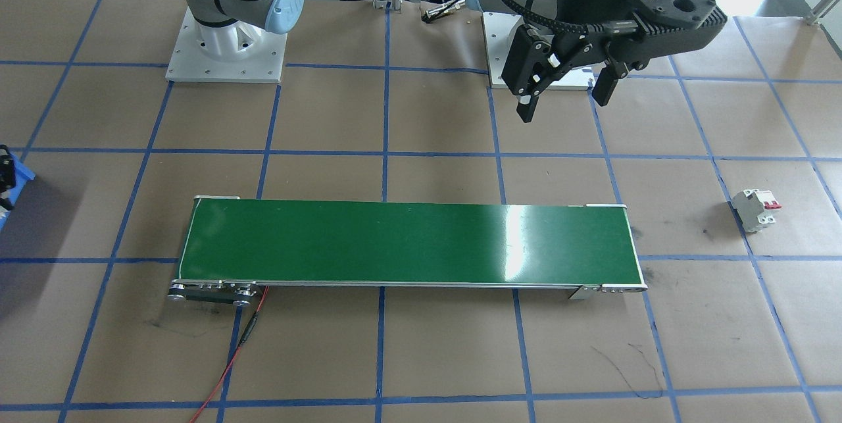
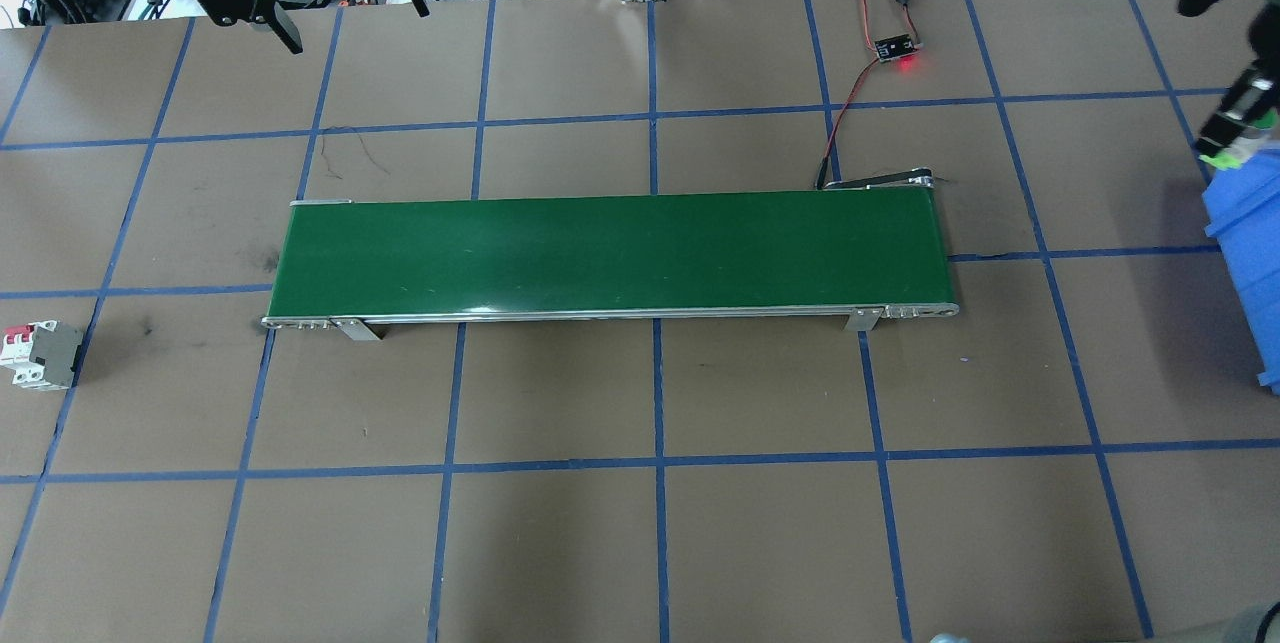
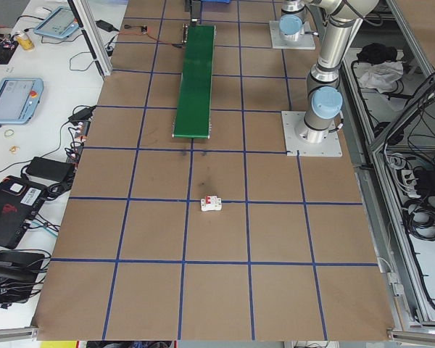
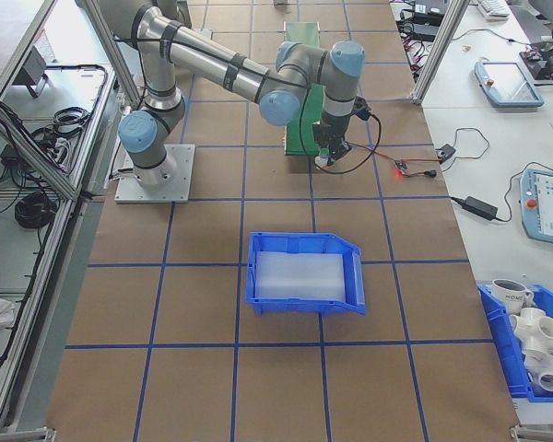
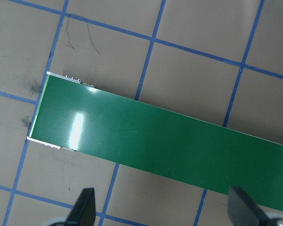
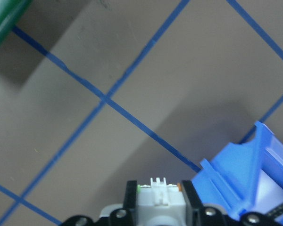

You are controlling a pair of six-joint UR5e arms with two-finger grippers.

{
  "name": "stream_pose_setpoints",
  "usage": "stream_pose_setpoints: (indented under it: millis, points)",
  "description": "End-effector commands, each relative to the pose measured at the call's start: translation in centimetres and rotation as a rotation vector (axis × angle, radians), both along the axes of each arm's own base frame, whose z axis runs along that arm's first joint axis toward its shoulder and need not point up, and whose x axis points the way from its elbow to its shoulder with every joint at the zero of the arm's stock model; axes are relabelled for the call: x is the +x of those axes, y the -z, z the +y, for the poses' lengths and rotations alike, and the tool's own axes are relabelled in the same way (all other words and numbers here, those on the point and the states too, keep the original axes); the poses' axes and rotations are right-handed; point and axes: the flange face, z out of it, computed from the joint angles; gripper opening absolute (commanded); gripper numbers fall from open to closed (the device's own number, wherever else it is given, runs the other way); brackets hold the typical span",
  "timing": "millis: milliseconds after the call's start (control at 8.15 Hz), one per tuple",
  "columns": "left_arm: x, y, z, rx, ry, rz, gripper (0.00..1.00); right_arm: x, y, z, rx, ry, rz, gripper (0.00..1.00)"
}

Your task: Move button from left to right

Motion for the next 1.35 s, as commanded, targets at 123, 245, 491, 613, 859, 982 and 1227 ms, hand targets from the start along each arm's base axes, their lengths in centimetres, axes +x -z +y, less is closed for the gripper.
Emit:
stream_pose_setpoints:
  millis: [123,245,491,613,859,982,1227]
  points:
    - [0.0,-0.1,0.1,-0.002,0.0,0.001,1.0,-19.9,1.8,6.8,-0.025,-0.291,-0.03,0.0]
    - [0.0,0.0,0.1,-0.001,0.0,0.001,1.0,-24.3,5.7,7.3,-0.033,-0.344,-0.05,0.0]
    - [0.0,0.0,0.1,-0.001,0.0,0.001,1.0,-26.5,13.0,6.4,-0.033,-0.385,-0.129,0.02]
    - [0.0,0.0,0.1,-0.001,0.0,0.001,1.0,-26.8,15.5,6.3,-0.011,-0.394,-0.147,0.05]
    - [0.0,-0.1,0.2,-0.002,0.0,0.001,1.0,-27.4,17.0,5.9,-0.02,-0.424,-0.123,0.31]
    - [0.0,-0.1,0.2,-0.002,0.0,0.001,1.0,-27.3,16.6,5.9,-0.023,-0.426,-0.119,0.81]
    - [0.0,-0.1,0.2,-0.002,0.0,0.001,1.0,-26.8,13.1,6.2,-0.051,-0.414,-0.078,1.0]
